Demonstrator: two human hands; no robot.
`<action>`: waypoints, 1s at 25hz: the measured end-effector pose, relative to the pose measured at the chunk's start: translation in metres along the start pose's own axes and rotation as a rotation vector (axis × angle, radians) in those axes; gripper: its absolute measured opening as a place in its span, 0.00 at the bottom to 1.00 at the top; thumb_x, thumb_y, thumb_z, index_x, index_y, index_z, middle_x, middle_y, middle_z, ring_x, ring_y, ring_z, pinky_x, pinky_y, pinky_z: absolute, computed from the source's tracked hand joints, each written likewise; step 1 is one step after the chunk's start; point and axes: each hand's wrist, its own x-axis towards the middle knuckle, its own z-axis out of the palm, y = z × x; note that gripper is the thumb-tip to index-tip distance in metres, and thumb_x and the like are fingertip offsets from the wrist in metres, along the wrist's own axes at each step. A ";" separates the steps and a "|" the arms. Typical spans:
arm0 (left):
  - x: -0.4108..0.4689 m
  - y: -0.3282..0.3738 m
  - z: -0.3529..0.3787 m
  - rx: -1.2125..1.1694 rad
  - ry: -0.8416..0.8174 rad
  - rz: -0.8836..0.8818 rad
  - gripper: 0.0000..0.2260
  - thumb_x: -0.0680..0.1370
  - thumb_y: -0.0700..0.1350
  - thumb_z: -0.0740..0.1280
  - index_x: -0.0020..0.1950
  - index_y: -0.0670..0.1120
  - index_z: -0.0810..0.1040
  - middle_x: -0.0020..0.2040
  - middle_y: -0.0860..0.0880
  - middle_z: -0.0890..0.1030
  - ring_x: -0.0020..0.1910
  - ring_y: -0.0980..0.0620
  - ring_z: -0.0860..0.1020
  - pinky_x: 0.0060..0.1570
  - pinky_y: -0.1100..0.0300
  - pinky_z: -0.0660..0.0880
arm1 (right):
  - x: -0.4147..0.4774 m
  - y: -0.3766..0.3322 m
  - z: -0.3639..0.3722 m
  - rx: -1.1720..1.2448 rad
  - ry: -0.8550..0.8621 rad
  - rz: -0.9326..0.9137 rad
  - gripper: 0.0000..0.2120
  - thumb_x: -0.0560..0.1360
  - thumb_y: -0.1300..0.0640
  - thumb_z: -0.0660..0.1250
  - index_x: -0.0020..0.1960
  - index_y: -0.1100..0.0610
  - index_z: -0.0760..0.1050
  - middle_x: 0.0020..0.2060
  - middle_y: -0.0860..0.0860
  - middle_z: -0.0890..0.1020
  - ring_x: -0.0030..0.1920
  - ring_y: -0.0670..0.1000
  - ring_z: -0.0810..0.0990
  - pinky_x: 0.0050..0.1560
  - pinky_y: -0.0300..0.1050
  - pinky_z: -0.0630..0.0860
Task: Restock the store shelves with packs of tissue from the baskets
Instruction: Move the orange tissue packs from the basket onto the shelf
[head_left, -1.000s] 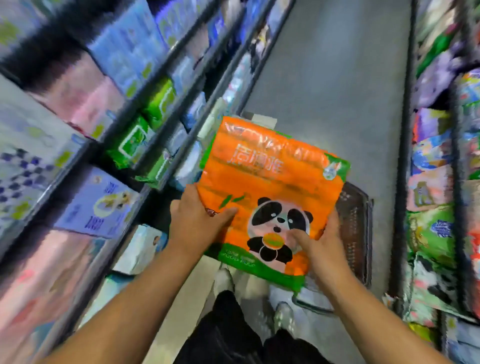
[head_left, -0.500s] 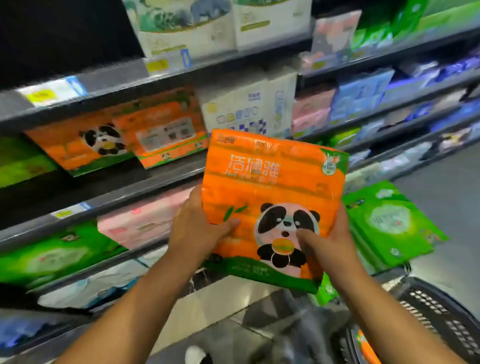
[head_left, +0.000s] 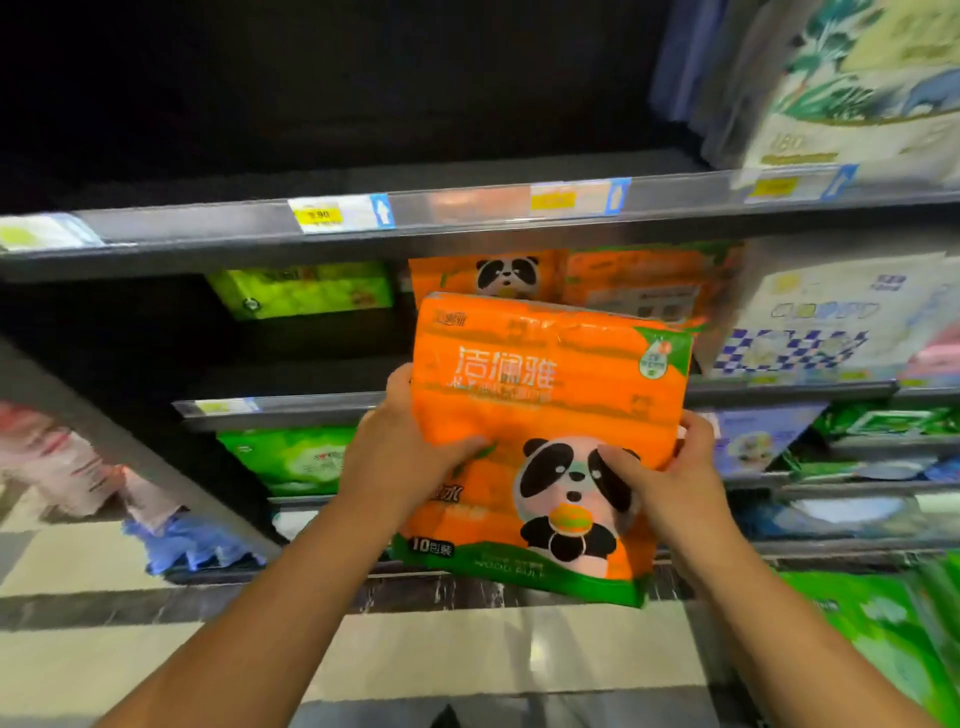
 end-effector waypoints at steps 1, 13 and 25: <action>0.005 -0.009 -0.007 -0.017 0.002 -0.014 0.40 0.65 0.62 0.75 0.69 0.58 0.57 0.61 0.52 0.76 0.58 0.47 0.76 0.52 0.50 0.75 | 0.005 -0.005 0.011 -0.010 -0.007 -0.004 0.32 0.70 0.55 0.75 0.63 0.44 0.58 0.52 0.43 0.75 0.57 0.51 0.76 0.55 0.49 0.73; 0.047 0.010 -0.040 -0.486 0.281 -0.260 0.30 0.69 0.75 0.54 0.46 0.49 0.72 0.41 0.49 0.78 0.42 0.50 0.79 0.42 0.49 0.77 | 0.078 -0.055 0.047 0.275 0.017 0.023 0.15 0.75 0.35 0.61 0.51 0.45 0.67 0.50 0.46 0.78 0.52 0.49 0.79 0.59 0.61 0.75; 0.052 0.038 0.011 -0.802 0.564 -0.197 0.10 0.76 0.56 0.67 0.48 0.51 0.72 0.40 0.58 0.80 0.44 0.57 0.81 0.51 0.46 0.80 | 0.125 -0.037 0.033 0.392 0.036 -0.278 0.14 0.66 0.43 0.67 0.45 0.48 0.67 0.41 0.50 0.71 0.43 0.52 0.70 0.46 0.54 0.69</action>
